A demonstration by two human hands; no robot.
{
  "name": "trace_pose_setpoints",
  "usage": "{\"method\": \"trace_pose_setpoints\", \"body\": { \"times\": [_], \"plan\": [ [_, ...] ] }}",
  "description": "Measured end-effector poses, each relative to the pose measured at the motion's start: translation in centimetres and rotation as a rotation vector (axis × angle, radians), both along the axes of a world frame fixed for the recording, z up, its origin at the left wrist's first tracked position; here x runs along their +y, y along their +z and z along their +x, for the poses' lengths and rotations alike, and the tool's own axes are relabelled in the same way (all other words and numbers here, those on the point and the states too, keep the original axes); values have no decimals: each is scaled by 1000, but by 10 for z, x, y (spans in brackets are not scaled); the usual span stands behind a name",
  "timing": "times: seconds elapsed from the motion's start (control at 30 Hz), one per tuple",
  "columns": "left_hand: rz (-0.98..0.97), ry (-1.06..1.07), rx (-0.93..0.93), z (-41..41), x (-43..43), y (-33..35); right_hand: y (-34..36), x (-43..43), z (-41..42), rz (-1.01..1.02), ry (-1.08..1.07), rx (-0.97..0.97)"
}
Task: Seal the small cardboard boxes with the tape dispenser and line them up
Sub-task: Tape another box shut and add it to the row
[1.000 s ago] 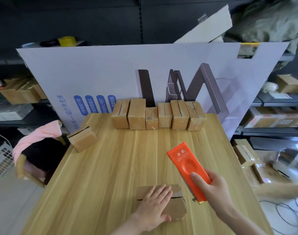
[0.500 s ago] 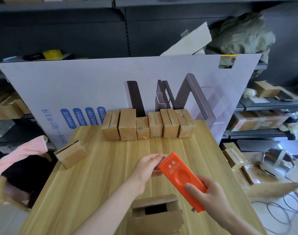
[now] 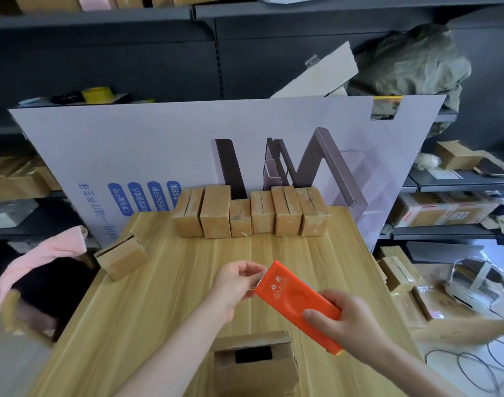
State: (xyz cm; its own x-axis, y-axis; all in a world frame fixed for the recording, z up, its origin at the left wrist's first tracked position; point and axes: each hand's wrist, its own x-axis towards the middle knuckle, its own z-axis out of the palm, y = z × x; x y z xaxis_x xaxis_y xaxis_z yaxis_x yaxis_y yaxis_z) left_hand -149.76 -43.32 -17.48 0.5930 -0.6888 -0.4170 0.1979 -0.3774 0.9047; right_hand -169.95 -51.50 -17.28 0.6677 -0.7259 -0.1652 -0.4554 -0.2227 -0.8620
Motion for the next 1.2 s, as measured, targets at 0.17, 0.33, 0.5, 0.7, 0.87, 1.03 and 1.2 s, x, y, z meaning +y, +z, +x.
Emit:
{"method": "trace_pose_setpoints", "body": {
  "times": [0.17, 0.33, 0.5, 0.7, 0.87, 1.03, 1.2],
  "plan": [
    [-3, 66, -107, 2, 12, 3, 9, -1, 13, -13, 67, 79],
    [104, 152, -121, 16, 17, -11, 16, 8, 35, -38, 134, 203],
    [184, 257, -132, 27, 17, -32, 12, 21, 59, -136, 195, 306],
    [231, 331, -163, 41, 32, -42, 12, 22, 53, -106, 213, 329],
    [258, 468, -150, 57, 69, -54, 10, 6, 23, 75, 212, 305],
    [176, 528, -157, 29, 91, -64, -6, -29, 20, 100, 290, 411],
    [168, 681, -129, 14, 109, -88, -38, -37, 41, 161, 443, 479]
  ]
}}
